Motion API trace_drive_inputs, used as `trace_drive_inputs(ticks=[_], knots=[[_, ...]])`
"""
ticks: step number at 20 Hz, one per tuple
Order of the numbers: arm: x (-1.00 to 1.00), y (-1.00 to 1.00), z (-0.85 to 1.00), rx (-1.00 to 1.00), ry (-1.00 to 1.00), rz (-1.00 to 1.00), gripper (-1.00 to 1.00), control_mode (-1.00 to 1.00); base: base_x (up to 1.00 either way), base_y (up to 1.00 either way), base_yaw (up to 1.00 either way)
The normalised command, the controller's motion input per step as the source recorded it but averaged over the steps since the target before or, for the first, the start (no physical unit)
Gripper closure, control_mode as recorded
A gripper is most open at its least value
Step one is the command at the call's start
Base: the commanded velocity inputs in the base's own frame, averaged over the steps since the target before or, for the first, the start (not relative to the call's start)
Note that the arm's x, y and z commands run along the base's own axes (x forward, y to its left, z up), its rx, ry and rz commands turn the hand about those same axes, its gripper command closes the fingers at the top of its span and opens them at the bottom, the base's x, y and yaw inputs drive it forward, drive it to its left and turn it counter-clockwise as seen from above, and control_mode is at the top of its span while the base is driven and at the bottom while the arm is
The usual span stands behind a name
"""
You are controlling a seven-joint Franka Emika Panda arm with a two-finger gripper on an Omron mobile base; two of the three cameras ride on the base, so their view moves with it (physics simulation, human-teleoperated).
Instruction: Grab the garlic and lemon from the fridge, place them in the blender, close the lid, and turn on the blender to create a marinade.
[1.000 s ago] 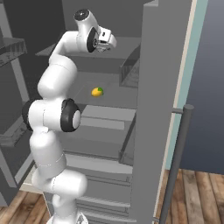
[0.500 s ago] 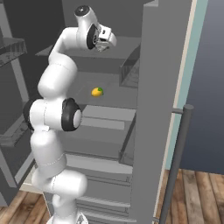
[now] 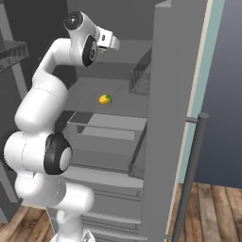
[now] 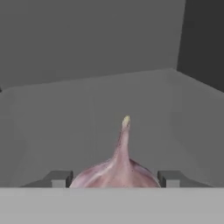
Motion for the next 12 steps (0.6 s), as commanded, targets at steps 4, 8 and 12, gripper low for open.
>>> trace_drive_inputs(ticks=[4,8,12], knots=[[-1.0,0.02,0.2,0.04,-0.23,0.0,1.0,-1.0,0.0,0.0,0.0],[-1.0,0.05,0.34,0.11,-0.01,0.0,1.0,-1.0,0.0,0.0,0.0],[-1.0,0.06,0.21,0.08,0.01,0.0,1.0,-1.0,0.0,0.0,0.0]])
